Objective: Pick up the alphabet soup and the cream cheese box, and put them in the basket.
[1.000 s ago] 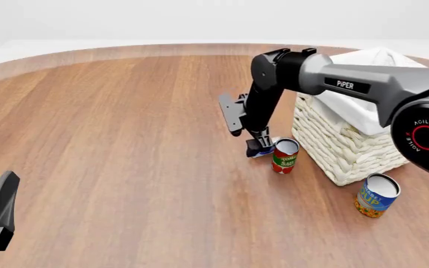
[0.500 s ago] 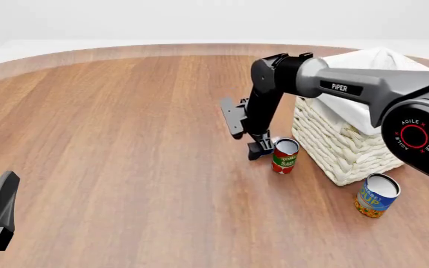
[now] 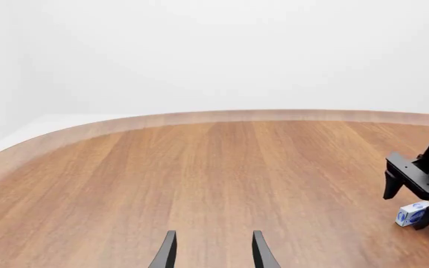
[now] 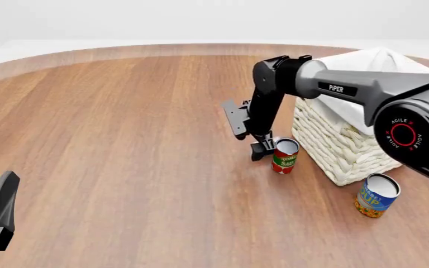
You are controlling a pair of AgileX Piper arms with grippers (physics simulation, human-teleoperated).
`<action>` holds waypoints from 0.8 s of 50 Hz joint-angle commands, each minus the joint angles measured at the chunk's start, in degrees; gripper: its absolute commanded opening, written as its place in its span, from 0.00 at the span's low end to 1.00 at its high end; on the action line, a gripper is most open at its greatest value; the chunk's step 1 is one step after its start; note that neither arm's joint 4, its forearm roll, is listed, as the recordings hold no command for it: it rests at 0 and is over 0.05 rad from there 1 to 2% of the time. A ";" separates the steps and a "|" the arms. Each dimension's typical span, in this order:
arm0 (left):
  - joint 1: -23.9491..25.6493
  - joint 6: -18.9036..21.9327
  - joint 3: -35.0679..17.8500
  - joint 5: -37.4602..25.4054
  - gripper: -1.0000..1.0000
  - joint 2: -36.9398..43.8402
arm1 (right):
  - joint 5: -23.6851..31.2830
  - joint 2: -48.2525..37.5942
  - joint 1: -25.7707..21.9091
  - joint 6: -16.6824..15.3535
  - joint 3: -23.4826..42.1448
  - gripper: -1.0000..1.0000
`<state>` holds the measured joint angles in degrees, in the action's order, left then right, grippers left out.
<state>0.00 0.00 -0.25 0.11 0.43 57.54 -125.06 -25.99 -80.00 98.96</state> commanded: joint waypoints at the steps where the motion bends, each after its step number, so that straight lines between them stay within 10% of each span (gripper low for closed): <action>1: 0.00 0.00 0.00 0.00 1.00 0.00 | 0.84 -1.26 0.35 -0.76 1.64 1.00; 40: 0.00 0.00 0.00 0.00 1.00 0.00 | 3.21 -5.20 1.16 -2.54 6.86 1.00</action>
<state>0.00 0.00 -0.25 0.11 0.43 59.93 -129.17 -25.13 -81.98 104.03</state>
